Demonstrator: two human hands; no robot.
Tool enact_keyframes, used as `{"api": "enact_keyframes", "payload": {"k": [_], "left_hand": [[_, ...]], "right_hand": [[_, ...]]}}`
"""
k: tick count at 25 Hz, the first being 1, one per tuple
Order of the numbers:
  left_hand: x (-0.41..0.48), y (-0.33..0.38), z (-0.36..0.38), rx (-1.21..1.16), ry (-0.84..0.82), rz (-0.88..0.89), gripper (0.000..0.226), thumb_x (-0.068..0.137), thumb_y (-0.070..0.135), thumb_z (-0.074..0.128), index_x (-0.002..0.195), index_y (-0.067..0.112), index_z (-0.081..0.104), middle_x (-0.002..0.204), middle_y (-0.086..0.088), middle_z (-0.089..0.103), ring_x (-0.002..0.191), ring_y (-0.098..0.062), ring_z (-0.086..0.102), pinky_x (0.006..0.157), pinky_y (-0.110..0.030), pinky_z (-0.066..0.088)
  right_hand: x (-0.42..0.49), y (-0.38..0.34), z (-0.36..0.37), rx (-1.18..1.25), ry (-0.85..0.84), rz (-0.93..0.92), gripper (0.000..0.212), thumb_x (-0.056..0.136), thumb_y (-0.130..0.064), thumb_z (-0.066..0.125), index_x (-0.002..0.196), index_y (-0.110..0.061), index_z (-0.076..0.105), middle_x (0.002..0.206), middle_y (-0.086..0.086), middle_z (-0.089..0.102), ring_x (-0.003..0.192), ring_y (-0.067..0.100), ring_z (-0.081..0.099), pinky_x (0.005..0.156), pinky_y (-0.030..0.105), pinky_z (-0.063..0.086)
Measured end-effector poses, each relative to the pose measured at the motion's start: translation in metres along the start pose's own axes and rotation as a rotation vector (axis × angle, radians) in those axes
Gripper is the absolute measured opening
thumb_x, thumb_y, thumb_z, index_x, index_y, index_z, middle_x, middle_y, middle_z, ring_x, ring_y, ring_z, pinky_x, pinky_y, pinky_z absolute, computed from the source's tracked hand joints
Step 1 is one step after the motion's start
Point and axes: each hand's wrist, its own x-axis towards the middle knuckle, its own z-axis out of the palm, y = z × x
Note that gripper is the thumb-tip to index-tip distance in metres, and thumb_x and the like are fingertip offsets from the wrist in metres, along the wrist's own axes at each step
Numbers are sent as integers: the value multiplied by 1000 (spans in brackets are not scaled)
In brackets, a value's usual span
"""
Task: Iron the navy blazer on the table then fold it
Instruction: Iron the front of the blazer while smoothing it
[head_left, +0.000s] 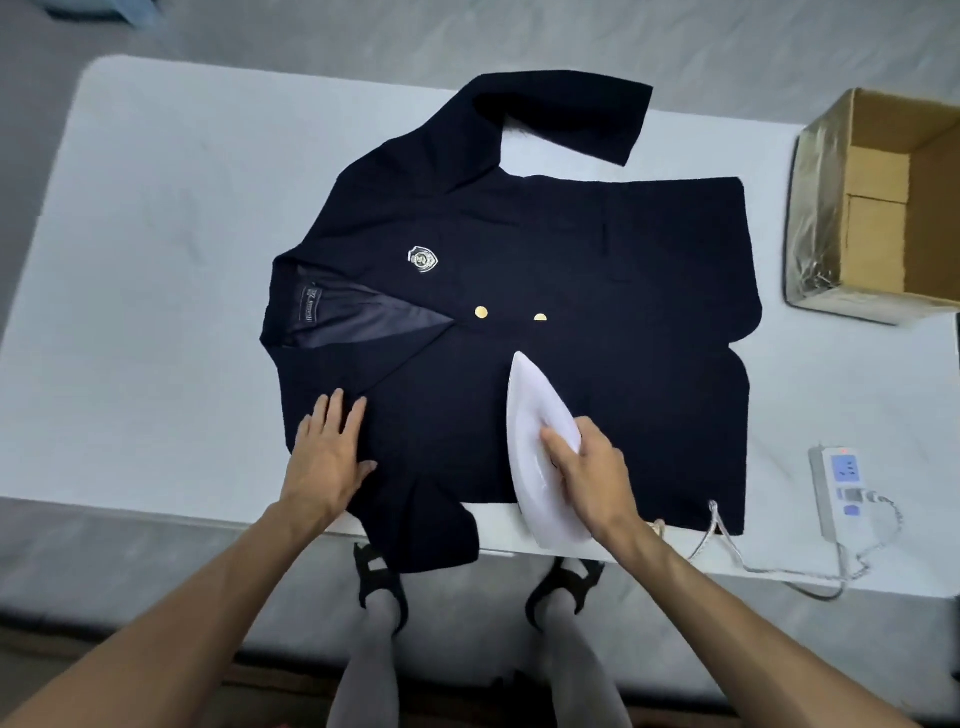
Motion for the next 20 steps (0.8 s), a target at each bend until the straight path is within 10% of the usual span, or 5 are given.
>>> {"api": "enact_keyframes", "payload": {"k": [10, 20], "left_hand": [[36, -73, 19, 136, -88, 179, 114, 86, 65, 57, 155, 14, -17, 163, -21, -14, 152, -37, -7, 124, -42, 5], [39, -91, 9, -255, 91, 163, 73, 98, 44, 54, 155, 10, 23, 163, -6, 21, 150, -24, 20, 119, -34, 29]], "right_hand": [[6, -89, 163, -450, 35, -321, 45, 102, -42, 38, 145, -36, 28, 94, 1, 66, 83, 26, 61, 75, 41, 49], [20, -83, 145, -576, 176, -213, 37, 98, -46, 40, 131, -29, 44, 80, 8, 66, 74, 34, 61, 68, 40, 47]]}}
